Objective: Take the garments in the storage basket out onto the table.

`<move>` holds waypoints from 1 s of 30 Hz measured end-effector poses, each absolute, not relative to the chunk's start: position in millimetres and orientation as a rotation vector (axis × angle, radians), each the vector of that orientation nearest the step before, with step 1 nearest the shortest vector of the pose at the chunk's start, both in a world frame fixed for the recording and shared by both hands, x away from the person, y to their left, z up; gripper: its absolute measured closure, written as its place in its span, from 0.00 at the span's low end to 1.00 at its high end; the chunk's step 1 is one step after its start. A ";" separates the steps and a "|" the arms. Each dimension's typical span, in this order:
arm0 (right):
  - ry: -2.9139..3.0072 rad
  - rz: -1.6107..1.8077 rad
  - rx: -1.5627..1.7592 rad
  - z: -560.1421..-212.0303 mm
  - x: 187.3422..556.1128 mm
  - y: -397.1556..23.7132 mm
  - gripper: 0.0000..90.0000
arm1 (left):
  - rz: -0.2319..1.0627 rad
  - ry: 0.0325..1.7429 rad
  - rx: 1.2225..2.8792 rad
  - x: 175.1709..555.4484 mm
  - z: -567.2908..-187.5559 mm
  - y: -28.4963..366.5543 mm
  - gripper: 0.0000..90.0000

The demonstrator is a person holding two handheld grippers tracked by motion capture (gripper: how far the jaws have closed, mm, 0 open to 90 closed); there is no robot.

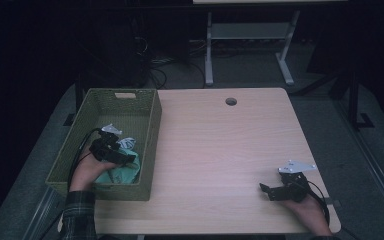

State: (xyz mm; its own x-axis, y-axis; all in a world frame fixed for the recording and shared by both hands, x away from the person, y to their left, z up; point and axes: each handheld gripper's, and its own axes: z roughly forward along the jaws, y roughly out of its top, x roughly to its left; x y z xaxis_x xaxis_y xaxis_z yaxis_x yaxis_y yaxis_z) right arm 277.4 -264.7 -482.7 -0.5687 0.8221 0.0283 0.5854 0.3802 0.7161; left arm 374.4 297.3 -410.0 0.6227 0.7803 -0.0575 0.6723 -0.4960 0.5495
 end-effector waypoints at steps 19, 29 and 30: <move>2.312 0.996 1.231 -482.7 277.3 -264.6 0.09 | 0.182 1.206 2.446 379.3 -423.1 293.9 0.41; 2.309 0.996 1.233 -482.7 277.4 -264.6 0.09 | 0.098 1.220 2.415 378.2 -418.1 296.3 0.91; 2.308 0.996 1.235 -482.7 277.5 -264.7 0.09 | 0.091 1.219 2.411 378.2 -416.8 297.2 0.92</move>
State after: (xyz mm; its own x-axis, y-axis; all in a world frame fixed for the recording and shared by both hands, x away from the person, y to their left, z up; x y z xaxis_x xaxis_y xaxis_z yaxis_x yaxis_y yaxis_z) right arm 277.5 -264.7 -482.7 -0.5647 0.8247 0.0296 0.5873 0.3765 0.7165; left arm 378.2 297.2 -416.8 0.6102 0.7808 -0.1344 0.7523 -0.5179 0.4072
